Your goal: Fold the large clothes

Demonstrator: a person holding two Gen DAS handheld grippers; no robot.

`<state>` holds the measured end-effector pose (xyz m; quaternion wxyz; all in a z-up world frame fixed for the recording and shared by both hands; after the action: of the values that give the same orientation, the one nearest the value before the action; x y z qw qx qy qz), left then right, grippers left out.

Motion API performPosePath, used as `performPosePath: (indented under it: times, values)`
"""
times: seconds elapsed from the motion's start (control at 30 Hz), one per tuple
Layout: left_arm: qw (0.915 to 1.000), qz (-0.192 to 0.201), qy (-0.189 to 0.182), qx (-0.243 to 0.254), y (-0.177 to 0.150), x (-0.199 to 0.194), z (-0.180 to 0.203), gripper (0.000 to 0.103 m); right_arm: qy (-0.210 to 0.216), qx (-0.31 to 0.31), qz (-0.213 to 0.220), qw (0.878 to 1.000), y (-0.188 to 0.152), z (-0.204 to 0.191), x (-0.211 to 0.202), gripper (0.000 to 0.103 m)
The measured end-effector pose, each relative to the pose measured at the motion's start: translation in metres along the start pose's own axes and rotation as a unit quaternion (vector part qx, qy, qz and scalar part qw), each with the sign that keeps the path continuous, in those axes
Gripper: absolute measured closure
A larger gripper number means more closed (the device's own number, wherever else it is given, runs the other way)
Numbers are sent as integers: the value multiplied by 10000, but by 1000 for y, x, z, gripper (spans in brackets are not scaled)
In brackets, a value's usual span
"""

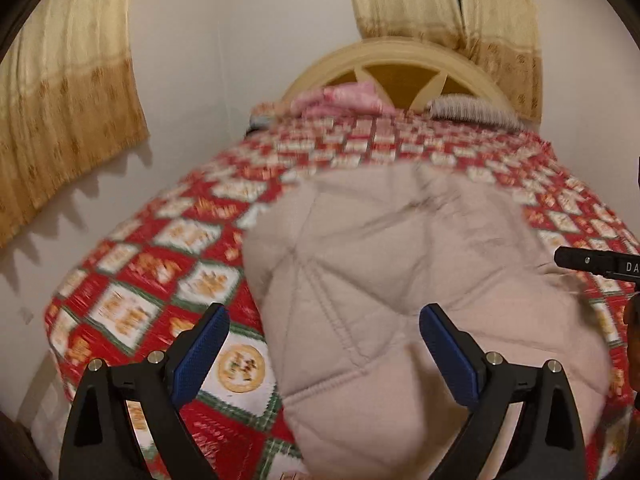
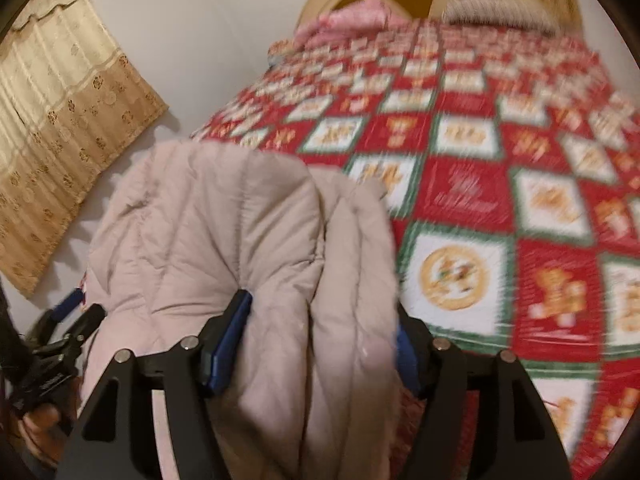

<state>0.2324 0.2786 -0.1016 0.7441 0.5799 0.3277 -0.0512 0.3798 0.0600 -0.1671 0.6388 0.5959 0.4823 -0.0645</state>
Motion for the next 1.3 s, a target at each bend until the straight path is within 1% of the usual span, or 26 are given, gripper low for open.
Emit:
performPosePath:
  times: [0.03,0.1,0.13,0.17,0.27,0.43,0.5,0.63,0.77,0.83,1.03,1.3]
  values:
    - [10000,49,-62,-11,3,-10,1,6,-122,-66,216,9997,4,-3,-20,23]
    - [9997,203,-131,-33,8,-34,4,6,-329,-200,494,9980,8,-10,-45,13]
    - [9995,287,-157,-25,10,-45,5,6,-492,-292,659,9962,9,-14,-63,11]
    - [9992,363,-187,-27,11,-56,7,6,-556,-346,758,9950,9,-18,-74,9]
    - [9981,497,-346,-71,9,-85,13,6,-630,-450,973,9922,5,-33,-102,8]
    - [9958,663,-579,-250,3,-117,19,6,-694,-524,1353,9870,0,-54,-138,5]
    - [9952,701,-629,-268,3,-123,20,6,-734,-533,1457,9852,-1,-58,-147,5]
    - [9943,856,-584,-265,4,-135,20,6,-753,-572,1600,9826,-4,-65,-166,5]
    - [9934,955,-593,-238,3,-143,20,6,-859,-685,1765,9781,-7,-71,-181,4]
    - [9932,948,-629,-237,3,-145,20,6,-857,-677,1827,9771,-9,-73,-188,3]
    - [9931,919,-689,-231,0,-146,24,6,-900,-742,1876,9753,-13,-81,-199,2]
    - [9924,1005,-696,-113,-2,-154,33,6,-869,-824,1961,9732,-17,-89,-208,2]
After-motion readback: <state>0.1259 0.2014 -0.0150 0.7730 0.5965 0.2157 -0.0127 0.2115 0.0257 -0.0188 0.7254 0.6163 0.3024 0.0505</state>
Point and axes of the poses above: each gripper's, at about its wrist camera, not at the fingertips, and x roughly the way its jaws point, z to its right, y to its top, the point moved 10 cm from there along x, roughly the way its jaws point, and after that the axes turned 13 degrees about -x, right-handed, at the moved point
